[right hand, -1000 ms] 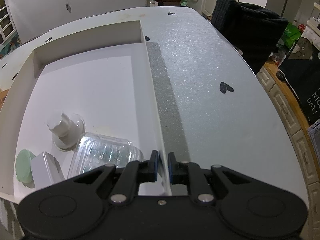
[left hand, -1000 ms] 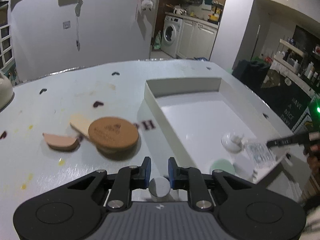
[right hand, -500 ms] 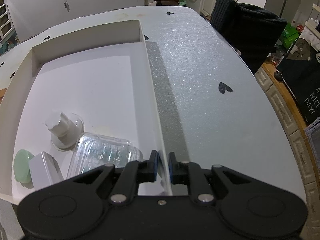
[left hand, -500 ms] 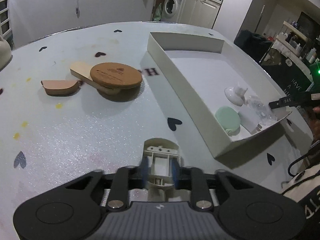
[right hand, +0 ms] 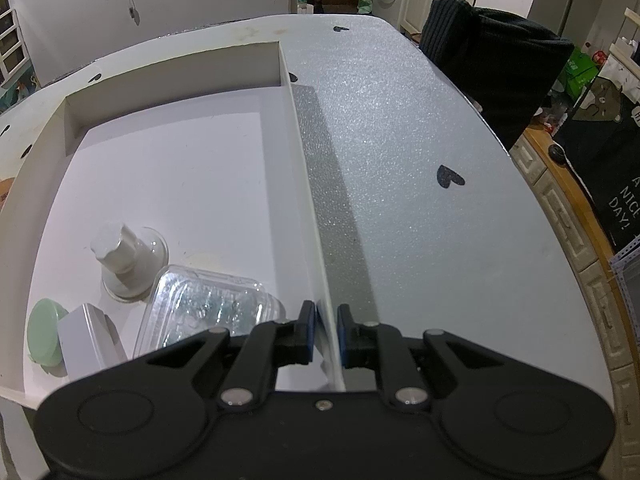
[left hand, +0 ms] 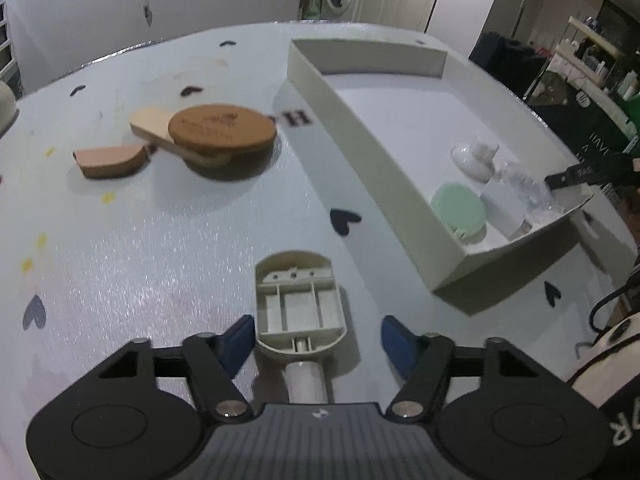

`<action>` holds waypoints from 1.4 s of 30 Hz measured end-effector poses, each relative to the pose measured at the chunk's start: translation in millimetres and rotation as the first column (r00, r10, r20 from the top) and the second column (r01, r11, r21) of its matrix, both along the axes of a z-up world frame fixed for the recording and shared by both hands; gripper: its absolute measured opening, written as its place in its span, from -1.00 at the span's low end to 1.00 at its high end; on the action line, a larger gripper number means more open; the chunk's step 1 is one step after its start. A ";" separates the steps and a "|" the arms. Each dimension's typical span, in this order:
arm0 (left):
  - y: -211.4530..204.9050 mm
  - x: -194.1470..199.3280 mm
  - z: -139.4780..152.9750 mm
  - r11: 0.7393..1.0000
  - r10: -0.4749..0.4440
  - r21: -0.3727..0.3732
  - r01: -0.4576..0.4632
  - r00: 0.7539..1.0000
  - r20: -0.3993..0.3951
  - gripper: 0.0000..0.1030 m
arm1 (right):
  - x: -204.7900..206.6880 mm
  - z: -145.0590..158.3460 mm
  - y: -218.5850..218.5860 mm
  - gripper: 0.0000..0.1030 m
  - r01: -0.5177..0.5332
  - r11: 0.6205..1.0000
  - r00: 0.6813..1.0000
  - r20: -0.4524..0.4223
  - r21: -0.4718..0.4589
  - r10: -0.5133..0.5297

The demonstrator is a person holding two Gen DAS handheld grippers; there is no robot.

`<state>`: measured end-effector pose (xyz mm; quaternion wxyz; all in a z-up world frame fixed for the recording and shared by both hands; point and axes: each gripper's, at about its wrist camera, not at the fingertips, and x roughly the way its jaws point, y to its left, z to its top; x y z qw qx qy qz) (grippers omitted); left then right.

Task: Organize rigid objects

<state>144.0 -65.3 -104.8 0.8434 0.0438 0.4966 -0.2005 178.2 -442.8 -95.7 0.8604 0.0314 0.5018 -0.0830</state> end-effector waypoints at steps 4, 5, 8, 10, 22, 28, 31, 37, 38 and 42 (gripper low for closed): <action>0.4 -2.1 -3.3 1.000 0.002 0.022 -0.002 1.000 0.007 -0.05 | -1.1 -0.2 -0.8 -0.75 -0.004 1.000 1.000 0.003 0.002 0.004; 1.1 -2.1 -3.1 1.000 0.001 0.023 -0.001 1.000 0.008 -0.05 | -1.3 -0.4 -1.1 -0.75 -0.005 1.000 1.000 0.004 0.003 0.005; 2.5 -2.4 -3.2 1.000 0.016 0.014 -0.016 1.000 0.011 -0.06 | -1.8 -0.3 -1.3 -0.75 -0.008 1.000 1.000 0.006 0.004 0.008; 3.2 -1.9 -3.1 1.000 0.026 0.010 -0.026 1.000 0.014 -0.06 | -2.1 -0.3 -1.6 -0.75 -0.010 1.000 1.000 0.007 0.004 0.010; -11.1 33.8 34.1 0.997 0.057 -0.066 -0.049 0.991 0.125 -0.06 | -2.7 -0.3 -2.3 -0.76 -0.021 1.000 1.000 0.011 0.006 0.021; -39.1 65.9 63.7 0.989 0.042 -0.144 -0.016 0.982 0.182 -0.06 | -2.9 -0.3 -2.6 -0.76 -0.022 1.000 1.000 0.012 0.009 0.022; -55.7 80.2 70.9 0.983 0.038 -0.183 -0.004 0.982 0.183 -0.06 | -3.0 -0.3 -3.5 -0.77 -0.021 1.000 1.000 0.013 0.014 0.021; -93.8 105.6 63.1 0.980 0.006 -0.198 0.023 0.989 0.146 -0.06 | -3.2 -0.5 -4.7 -0.77 -0.021 1.000 1.000 0.014 0.018 0.021; -101.9 109.4 60.2 0.980 -0.006 -0.197 0.032 0.991 0.135 -0.06 | -3.1 -0.5 -4.8 -0.77 -0.021 1.000 1.000 0.014 0.019 0.020; -126.5 120.2 47.1 0.982 -0.051 -0.178 0.069 0.993 0.103 -0.06 | -2.5 -0.9 -5.3 -0.77 -0.020 1.000 1.000 0.013 0.022 0.019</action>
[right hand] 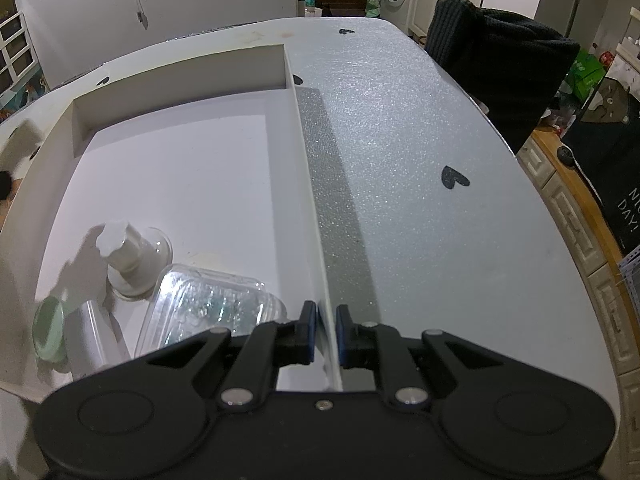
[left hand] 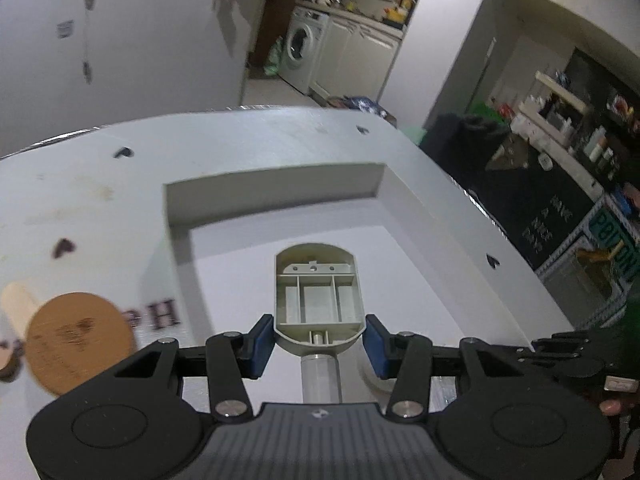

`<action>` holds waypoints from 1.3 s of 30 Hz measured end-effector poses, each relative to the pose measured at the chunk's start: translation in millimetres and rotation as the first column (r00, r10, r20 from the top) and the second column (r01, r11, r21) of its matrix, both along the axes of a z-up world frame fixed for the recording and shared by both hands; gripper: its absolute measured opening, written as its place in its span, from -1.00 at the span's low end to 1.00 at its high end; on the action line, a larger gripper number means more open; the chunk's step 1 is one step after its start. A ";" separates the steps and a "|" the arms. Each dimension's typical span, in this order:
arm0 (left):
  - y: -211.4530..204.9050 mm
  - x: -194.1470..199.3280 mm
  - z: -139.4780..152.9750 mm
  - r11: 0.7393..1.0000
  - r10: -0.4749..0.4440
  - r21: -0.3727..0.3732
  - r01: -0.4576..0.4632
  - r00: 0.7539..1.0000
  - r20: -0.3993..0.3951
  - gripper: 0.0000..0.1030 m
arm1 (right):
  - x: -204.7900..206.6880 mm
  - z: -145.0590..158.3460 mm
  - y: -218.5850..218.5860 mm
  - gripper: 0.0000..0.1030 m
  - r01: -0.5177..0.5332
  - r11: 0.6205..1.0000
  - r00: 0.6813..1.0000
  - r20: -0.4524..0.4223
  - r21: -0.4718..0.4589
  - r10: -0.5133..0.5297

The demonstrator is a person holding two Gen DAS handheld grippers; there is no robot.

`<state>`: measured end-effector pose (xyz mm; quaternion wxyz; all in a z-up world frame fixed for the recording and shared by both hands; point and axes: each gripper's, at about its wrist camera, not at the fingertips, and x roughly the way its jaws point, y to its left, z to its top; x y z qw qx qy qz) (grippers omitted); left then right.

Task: Organize rigid objects
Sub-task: 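Carry the beige holder into the tray and open the left tool, then withdraw the left tool from the tray toward the cork coaster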

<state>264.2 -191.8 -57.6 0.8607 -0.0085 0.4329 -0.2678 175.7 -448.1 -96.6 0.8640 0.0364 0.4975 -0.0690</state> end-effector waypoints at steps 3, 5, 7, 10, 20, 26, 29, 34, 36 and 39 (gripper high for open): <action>-14.3 6.8 -10.9 1.000 -0.023 0.018 0.023 1.000 -0.019 -0.06 | 0.3 -0.1 -0.1 -0.77 0.001 1.000 1.000 0.001 0.000 -0.001; -21.7 9.9 -17.4 0.999 -0.037 0.035 0.038 0.999 -0.026 -0.05 | 0.2 0.2 -0.7 -0.78 0.003 1.000 1.000 0.000 0.003 -0.003; -26.9 13.1 -23.2 0.998 -0.044 0.052 0.046 0.999 -0.032 -0.05 | 0.5 0.2 -1.8 -0.79 0.007 1.000 1.000 0.000 0.009 -0.007; -30.6 15.7 -31.6 0.996 -0.045 0.072 0.048 0.998 -0.046 -0.05 | 0.3 -0.1 -3.0 -0.80 0.011 1.000 1.000 0.001 0.016 -0.011; -32.3 17.3 -44.2 0.995 -0.033 0.092 0.040 0.996 -0.078 -0.04 | 1.2 -0.3 -2.7 -0.79 0.015 1.000 1.000 -0.002 0.016 -0.015; -31.2 15.7 -44.4 0.995 -0.016 0.095 0.024 0.996 -0.083 0.33 | 1.3 -0.6 -1.6 -0.77 0.016 1.000 1.000 -0.004 0.010 -0.016; -29.1 14.5 -42.3 0.995 -0.010 0.094 0.018 0.997 -0.078 0.47 | 1.4 -0.6 -1.2 -0.77 0.016 1.000 1.000 -0.005 0.009 -0.016; -27.4 11.6 -38.6 0.995 -0.007 0.102 0.013 0.998 -0.068 0.62 | 1.4 -0.6 -1.2 -0.77 0.016 1.000 1.000 -0.004 0.009 -0.016; -26.9 10.8 -37.6 0.995 -0.005 0.101 0.012 0.998 -0.067 0.67 | 1.4 -0.6 -1.1 -0.77 0.015 1.000 1.000 -0.005 0.008 -0.015; -25.7 8.4 -34.6 0.995 -0.006 0.097 0.012 0.998 -0.063 0.76 | 1.4 -0.5 -1.0 -0.77 0.016 1.000 1.000 -0.004 0.009 -0.016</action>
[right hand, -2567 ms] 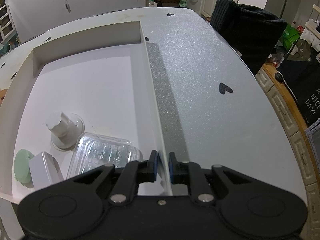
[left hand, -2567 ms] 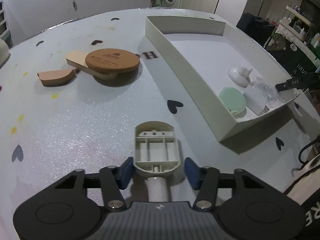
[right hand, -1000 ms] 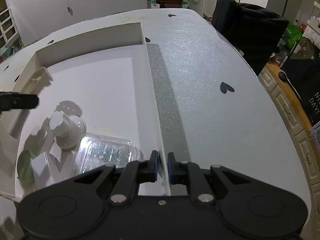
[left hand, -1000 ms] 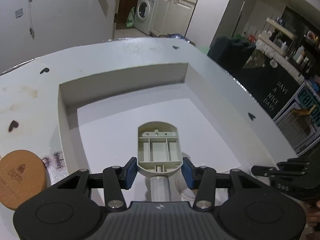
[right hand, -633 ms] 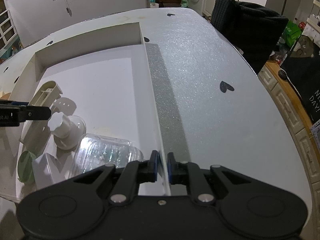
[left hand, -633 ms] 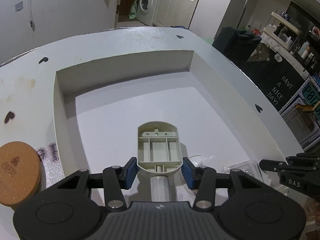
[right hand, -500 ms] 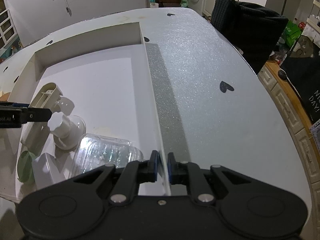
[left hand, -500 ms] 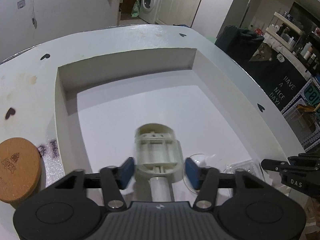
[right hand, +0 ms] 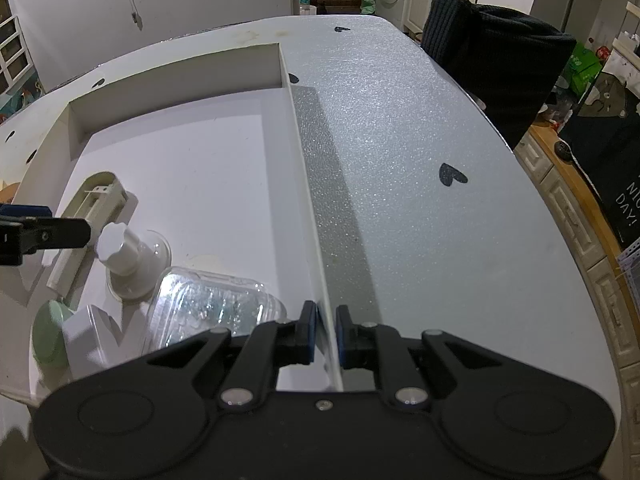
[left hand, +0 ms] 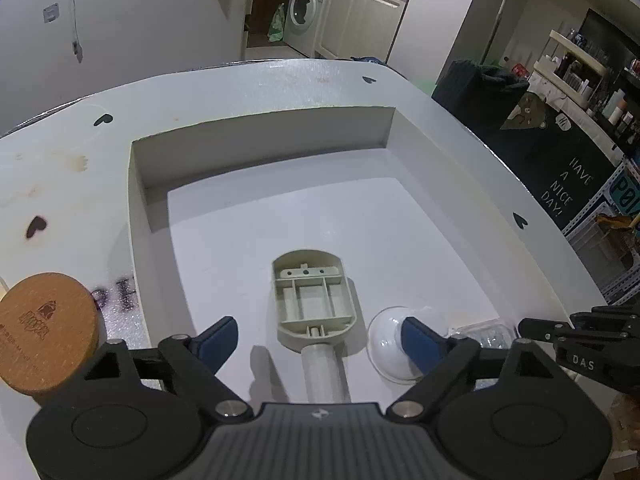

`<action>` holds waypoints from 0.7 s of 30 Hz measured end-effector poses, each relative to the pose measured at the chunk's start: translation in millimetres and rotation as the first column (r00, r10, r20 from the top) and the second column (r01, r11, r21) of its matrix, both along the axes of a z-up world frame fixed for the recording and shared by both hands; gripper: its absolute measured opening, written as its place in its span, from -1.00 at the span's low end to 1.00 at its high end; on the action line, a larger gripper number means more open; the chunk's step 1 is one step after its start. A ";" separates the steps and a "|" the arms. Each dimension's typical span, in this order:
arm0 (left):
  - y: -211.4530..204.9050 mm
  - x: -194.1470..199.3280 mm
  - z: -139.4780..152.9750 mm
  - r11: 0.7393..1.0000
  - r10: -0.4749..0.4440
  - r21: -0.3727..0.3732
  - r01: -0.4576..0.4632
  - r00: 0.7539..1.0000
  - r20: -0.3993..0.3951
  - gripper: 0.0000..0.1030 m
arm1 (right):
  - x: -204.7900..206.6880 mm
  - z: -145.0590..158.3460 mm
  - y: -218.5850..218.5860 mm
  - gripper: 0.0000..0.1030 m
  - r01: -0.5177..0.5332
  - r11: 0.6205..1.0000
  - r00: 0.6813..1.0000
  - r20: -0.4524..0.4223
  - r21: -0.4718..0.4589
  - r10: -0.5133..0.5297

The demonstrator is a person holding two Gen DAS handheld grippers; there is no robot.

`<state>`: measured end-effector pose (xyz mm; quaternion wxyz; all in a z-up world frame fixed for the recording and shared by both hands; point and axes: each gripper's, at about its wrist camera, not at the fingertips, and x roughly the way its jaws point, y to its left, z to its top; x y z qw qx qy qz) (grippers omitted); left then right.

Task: Organize rigid objects
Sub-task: 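Withdraw the left tool from the tray toward the cork coaster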

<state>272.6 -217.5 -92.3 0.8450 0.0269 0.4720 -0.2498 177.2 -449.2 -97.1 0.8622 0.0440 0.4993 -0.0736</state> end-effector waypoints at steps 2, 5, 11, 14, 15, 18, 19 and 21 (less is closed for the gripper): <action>0.6 -2.5 2.2 1.000 -0.002 0.000 0.002 1.000 0.006 0.79 | 0.0 0.0 0.2 -0.77 0.000 1.000 1.000 0.000 -0.001 0.000; 1.7 -7.1 6.8 1.000 -0.009 0.000 0.009 1.000 0.017 0.87 | -0.6 0.0 0.5 -0.77 0.001 1.000 1.000 0.001 -0.003 -0.001; 6.2 -21.5 21.2 0.999 -0.030 -0.013 0.031 0.998 0.050 0.99 | -1.0 0.1 0.6 -0.76 0.001 1.000 1.000 0.002 -0.004 -0.001; 8.8 -27.7 30.0 0.999 -0.034 -0.020 0.036 0.997 0.072 1.00 | -1.1 0.1 0.1 -0.76 0.001 1.000 1.000 0.002 -0.005 -0.001; 10.0 -29.6 33.5 0.999 -0.036 -0.025 0.038 0.996 0.079 1.00 | -1.3 0.3 -0.1 -0.76 0.002 1.000 1.000 0.002 -0.004 -0.002; 15.0 -35.4 43.3 0.998 -0.036 -0.043 0.041 0.994 0.102 1.00 | -1.5 0.5 0.4 -0.76 0.002 1.000 1.000 0.004 -0.005 -0.002; 16.4 -37.4 46.4 0.998 -0.036 -0.048 0.041 0.993 0.108 1.00 | -1.4 0.5 0.4 -0.76 0.002 1.000 1.000 0.003 -0.006 -0.002; 22.3 -40.5 52.9 0.998 -0.029 -0.058 0.037 0.992 0.125 1.00 | -1.5 0.7 0.3 -0.76 0.003 1.000 1.000 0.004 -0.006 -0.003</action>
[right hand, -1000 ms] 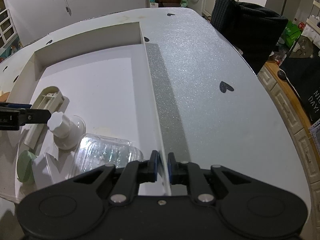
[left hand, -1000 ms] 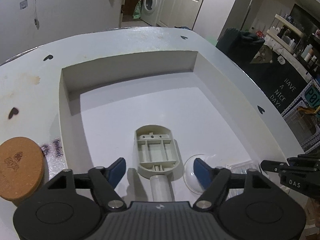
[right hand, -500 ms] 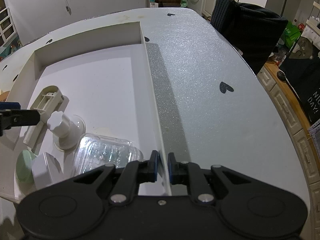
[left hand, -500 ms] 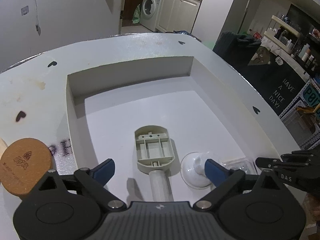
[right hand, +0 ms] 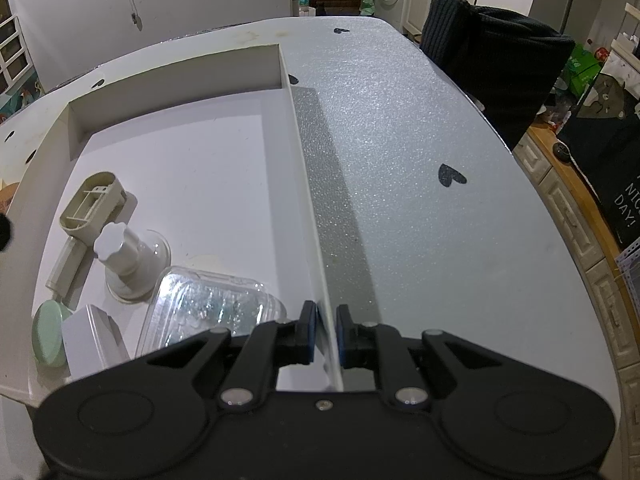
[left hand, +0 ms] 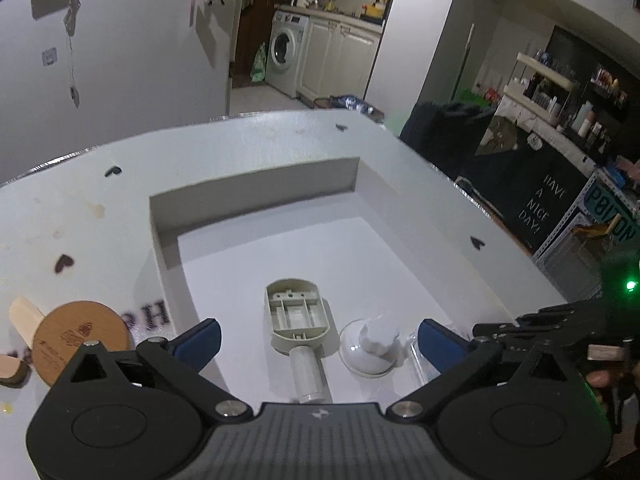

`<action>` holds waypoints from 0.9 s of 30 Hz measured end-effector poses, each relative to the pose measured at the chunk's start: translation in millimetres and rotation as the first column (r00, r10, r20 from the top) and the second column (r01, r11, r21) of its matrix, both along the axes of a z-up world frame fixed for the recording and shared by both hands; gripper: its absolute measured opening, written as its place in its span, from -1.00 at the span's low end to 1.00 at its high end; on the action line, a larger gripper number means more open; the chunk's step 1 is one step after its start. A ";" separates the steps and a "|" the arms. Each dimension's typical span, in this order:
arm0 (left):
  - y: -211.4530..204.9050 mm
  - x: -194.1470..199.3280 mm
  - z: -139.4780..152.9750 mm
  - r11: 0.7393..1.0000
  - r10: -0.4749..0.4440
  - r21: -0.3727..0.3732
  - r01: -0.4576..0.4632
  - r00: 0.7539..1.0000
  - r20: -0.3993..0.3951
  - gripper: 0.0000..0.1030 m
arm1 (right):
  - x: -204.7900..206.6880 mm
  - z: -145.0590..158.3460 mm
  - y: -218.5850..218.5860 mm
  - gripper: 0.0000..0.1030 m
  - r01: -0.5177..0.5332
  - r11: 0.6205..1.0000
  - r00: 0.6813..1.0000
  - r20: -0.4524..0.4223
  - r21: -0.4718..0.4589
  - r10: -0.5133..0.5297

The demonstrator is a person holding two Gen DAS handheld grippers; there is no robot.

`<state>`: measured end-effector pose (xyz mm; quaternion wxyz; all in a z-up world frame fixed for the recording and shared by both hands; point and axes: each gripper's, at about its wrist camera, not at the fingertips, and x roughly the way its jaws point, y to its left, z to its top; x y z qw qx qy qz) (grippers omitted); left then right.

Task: Organize rigid objects
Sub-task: 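Withdraw the left tool from the tray toward the cork coaster, then grasp the round cork coaster with the left tool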

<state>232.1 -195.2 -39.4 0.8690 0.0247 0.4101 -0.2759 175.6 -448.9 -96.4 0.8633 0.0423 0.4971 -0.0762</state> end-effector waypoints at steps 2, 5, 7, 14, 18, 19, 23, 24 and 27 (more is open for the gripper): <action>6.4 -2.9 6.2 1.000 0.011 -0.007 -0.011 1.000 0.018 1.00 | 0.1 -0.1 0.1 -0.76 0.000 1.000 1.000 0.000 0.000 0.000; 19.1 -7.4 14.2 0.999 0.042 -0.022 -0.041 0.998 0.044 1.00 | 0.0 0.0 0.1 -0.76 0.000 1.000 1.000 0.000 0.000 0.000; 28.0 -9.5 17.3 0.998 0.065 -0.023 -0.064 0.996 0.056 1.00 | 0.0 0.0 -0.1 -0.76 0.000 1.000 1.000 0.000 0.000 0.000; 60.9 -10.5 16.6 0.986 0.164 -0.036 -0.162 0.984 0.072 1.00 | -0.1 0.0 -0.1 -0.76 0.000 1.000 1.000 0.000 0.000 0.000; 79.2 -11.0 8.1 0.973 0.231 -0.027 -0.229 0.970 0.073 1.00 | -0.1 0.0 0.1 -0.76 0.000 1.000 1.000 0.000 0.000 0.000; 83.6 -10.4 5.6 0.969 0.247 -0.023 -0.246 0.966 0.071 1.00 | -0.1 0.0 0.1 -0.76 0.000 1.000 1.000 0.000 0.000 0.000; 100.8 -7.3 -6.3 0.948 0.317 0.005 -0.318 0.946 0.070 1.00 | -0.3 0.0 -0.2 -0.76 0.000 1.000 1.000 0.001 0.000 0.000; 104.5 -6.2 -9.6 0.943 0.332 0.013 -0.334 0.940 0.074 1.00 | -0.3 0.0 -0.4 -0.76 0.000 1.000 1.000 0.001 0.000 0.000; 112.1 -0.6 -21.4 0.928 0.360 0.064 -0.367 0.928 0.100 1.00 | -0.1 0.3 0.3 -0.76 0.001 1.000 1.000 0.001 0.000 -0.001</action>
